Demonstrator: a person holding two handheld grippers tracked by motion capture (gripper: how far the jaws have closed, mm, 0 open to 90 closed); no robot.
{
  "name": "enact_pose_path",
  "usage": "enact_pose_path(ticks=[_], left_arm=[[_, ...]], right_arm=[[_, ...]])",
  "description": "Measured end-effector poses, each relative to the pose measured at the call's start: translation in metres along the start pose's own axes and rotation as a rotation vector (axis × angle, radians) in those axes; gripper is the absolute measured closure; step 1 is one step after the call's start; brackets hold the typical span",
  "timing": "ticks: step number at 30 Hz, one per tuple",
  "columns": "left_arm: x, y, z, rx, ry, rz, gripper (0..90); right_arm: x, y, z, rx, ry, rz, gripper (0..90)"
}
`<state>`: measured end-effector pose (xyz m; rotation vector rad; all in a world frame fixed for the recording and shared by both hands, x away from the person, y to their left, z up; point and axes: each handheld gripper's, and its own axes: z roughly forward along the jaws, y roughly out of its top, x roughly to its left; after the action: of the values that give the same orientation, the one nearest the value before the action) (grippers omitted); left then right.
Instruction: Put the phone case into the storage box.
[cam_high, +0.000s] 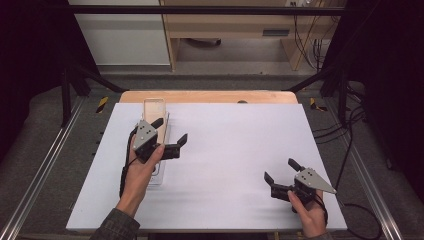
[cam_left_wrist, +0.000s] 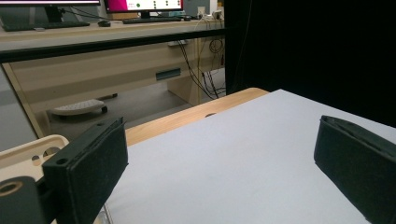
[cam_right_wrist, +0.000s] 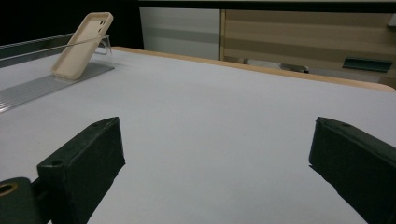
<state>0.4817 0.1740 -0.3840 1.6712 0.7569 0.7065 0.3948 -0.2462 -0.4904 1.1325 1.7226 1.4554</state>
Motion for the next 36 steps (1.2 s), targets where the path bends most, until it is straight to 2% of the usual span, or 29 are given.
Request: enact_pose_path(ticks=[9, 19, 28, 36], left_arm=[[-0.012, 0.000, -0.004, -0.002, -0.009, 0.028, 2.6], [-0.024, -0.003, -0.015, -0.005, -0.027, 0.022, 2.7], [-0.032, -0.009, -0.022, -0.020, -0.044, -0.004, 2.7], [-0.032, -0.014, -0.032, -0.032, -0.040, -0.031, 2.7]], right_arm=[[0.001, 0.000, 0.000, 0.006, 0.001, 0.000, 3.1], [0.001, -0.001, 0.000, 0.008, -0.005, 0.000, 2.8], [0.001, -0.001, 0.001, 0.012, -0.003, -0.003, 2.8], [0.002, -0.001, 0.001, 0.013, -0.001, -0.003, 2.8]])
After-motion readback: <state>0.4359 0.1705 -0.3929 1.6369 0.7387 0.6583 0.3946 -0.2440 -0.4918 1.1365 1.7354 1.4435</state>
